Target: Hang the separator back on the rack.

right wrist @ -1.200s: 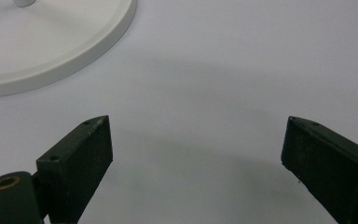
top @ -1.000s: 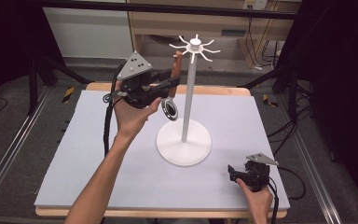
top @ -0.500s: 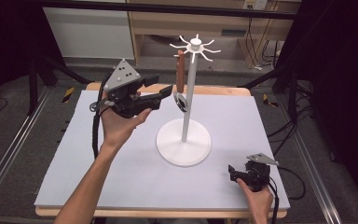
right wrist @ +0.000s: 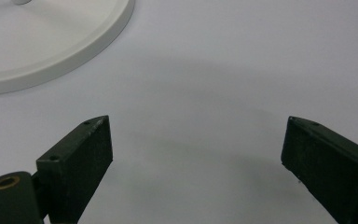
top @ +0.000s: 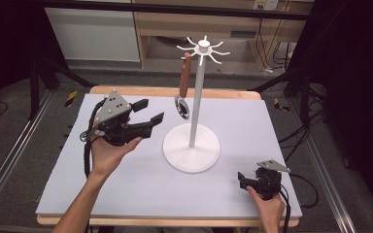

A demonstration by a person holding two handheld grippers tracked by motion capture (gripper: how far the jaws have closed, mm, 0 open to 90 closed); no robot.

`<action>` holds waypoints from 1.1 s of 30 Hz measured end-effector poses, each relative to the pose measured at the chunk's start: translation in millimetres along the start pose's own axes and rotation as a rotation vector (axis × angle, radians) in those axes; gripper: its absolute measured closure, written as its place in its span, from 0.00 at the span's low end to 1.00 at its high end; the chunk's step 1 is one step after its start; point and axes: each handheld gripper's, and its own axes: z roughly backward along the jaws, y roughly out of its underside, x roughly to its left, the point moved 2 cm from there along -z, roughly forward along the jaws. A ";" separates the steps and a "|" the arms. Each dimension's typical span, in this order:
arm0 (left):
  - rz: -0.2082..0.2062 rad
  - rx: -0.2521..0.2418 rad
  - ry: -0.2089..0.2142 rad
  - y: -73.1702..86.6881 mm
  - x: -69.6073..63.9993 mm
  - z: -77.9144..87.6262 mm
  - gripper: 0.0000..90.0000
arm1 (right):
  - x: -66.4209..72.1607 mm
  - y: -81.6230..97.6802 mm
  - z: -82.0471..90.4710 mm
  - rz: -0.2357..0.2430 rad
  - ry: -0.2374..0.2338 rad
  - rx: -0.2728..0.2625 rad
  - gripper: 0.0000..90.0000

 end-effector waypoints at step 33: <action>0.179 0.253 -0.138 179.3 51.0 21.0 0.37 | -5.5 4.1 0.2 -0.018 0.011 0.009 0.10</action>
